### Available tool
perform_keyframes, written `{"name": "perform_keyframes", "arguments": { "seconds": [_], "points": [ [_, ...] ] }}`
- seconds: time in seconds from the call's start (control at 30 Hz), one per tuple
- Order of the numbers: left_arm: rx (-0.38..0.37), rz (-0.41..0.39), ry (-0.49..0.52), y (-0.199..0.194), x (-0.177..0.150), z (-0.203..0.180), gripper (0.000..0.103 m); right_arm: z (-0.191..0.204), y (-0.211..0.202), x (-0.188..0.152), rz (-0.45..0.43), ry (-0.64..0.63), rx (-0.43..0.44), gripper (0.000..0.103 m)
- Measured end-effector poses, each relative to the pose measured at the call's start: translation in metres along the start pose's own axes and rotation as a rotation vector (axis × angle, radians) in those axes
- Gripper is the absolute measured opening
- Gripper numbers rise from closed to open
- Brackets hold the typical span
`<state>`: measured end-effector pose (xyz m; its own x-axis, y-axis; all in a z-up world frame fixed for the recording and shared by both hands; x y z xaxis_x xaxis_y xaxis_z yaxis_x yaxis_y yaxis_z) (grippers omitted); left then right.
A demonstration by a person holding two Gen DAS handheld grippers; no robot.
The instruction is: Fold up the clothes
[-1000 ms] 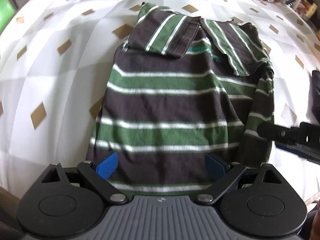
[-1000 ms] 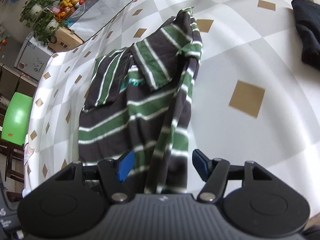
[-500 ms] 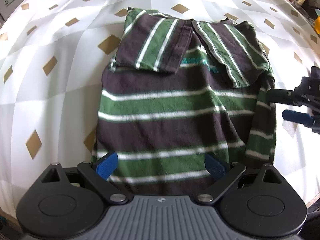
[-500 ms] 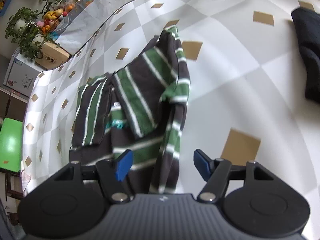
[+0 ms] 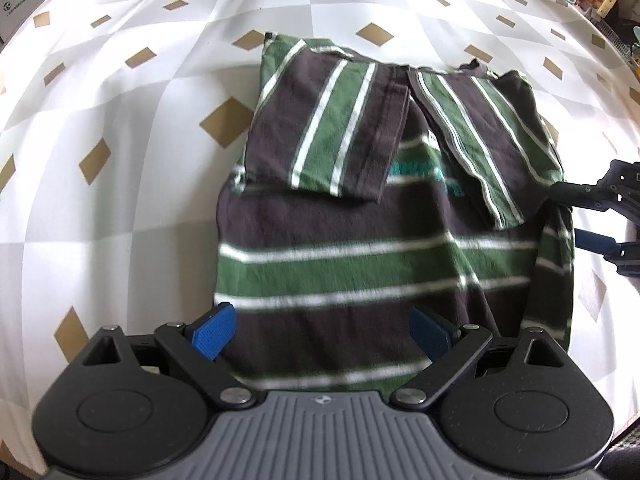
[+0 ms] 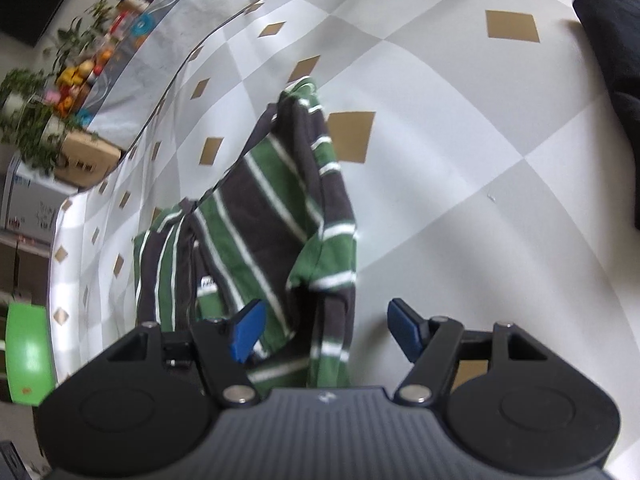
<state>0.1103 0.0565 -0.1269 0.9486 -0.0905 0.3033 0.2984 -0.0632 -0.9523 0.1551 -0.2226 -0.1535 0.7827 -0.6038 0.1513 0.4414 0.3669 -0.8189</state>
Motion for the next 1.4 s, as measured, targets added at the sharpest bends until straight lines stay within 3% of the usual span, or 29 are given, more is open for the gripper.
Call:
{"name": "perform_keyframes", "arguments": {
  "seconds": [0.37,0.53,0.8,1.17,1.4],
  "points": [
    [-0.029,0.044,-0.072,0.02,0.007,0.011,0.093,0.016,0.019,0.016,-0.012,0.005,0.095,0.064],
    [-0.035,0.053,-0.072,0.025,0.008,0.009,0.093,0.02,0.024,0.019,-0.027,-0.029,0.098,0.05],
    [-0.034,0.077,-0.098,0.034,0.009,0.01,0.093,0.019,0.026,0.023,-0.049,-0.057,0.069,0.018],
    [-0.034,0.066,-0.204,0.033,0.01,0.023,0.093,0.062,0.007,0.015,-0.106,-0.233,0.1,0.015],
    [-0.052,0.072,-0.237,0.033,0.011,0.028,0.093,0.044,0.019,0.017,-0.087,-0.137,0.064,0.02]
  ]
}}
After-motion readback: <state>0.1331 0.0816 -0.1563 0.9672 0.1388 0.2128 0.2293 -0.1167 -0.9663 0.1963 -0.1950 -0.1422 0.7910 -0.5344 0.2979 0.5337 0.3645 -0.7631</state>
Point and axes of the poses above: each gripper's, at about its wrist camera, not at the fingertips, and y roughly the way its jaws point, z to its left, x to its top, the point moved 8 cm from there along y, roughly the way its jaws point, and after that the axes turned 6 degrees about y, right-handed, at the moved point
